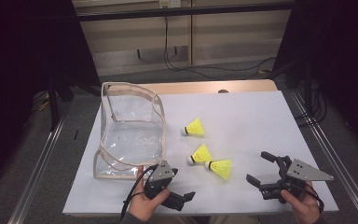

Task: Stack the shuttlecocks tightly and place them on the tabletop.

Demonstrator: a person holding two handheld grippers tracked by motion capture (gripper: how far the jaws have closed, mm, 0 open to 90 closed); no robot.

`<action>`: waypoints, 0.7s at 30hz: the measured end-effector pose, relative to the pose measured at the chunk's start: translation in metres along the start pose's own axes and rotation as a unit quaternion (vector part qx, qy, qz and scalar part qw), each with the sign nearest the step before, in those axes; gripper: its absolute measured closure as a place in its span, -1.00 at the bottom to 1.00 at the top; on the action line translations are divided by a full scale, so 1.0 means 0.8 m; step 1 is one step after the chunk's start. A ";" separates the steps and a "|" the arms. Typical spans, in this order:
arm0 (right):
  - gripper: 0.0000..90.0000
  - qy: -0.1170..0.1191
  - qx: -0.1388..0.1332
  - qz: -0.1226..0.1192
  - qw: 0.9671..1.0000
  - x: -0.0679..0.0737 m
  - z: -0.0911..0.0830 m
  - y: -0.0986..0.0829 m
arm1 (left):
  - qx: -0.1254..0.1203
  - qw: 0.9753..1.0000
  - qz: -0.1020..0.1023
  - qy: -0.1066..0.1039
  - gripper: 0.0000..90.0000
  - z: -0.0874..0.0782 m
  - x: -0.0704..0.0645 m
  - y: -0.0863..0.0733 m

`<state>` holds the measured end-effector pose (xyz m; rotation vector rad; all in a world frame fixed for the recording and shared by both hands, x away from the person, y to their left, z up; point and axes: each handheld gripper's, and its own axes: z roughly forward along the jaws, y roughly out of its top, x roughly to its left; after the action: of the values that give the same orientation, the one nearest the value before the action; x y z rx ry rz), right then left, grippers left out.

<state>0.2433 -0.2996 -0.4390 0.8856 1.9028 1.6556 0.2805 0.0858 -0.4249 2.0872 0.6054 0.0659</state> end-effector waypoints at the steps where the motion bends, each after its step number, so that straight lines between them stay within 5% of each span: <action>1: -0.92 -0.001 0.000 0.000 1.000 0.000 0.000 0.000 | 0.000 1.000 0.002 0.001 -0.92 -0.001 0.000 0.000; 21: -0.92 0.000 0.000 0.001 1.000 0.000 0.000 0.000 | -0.006 1.000 -0.003 0.024 -0.92 -0.020 0.010 -0.004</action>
<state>0.2432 -0.2996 -0.4390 0.8875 1.9035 1.6562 0.2820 0.1033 -0.4197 2.0771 0.6377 0.1170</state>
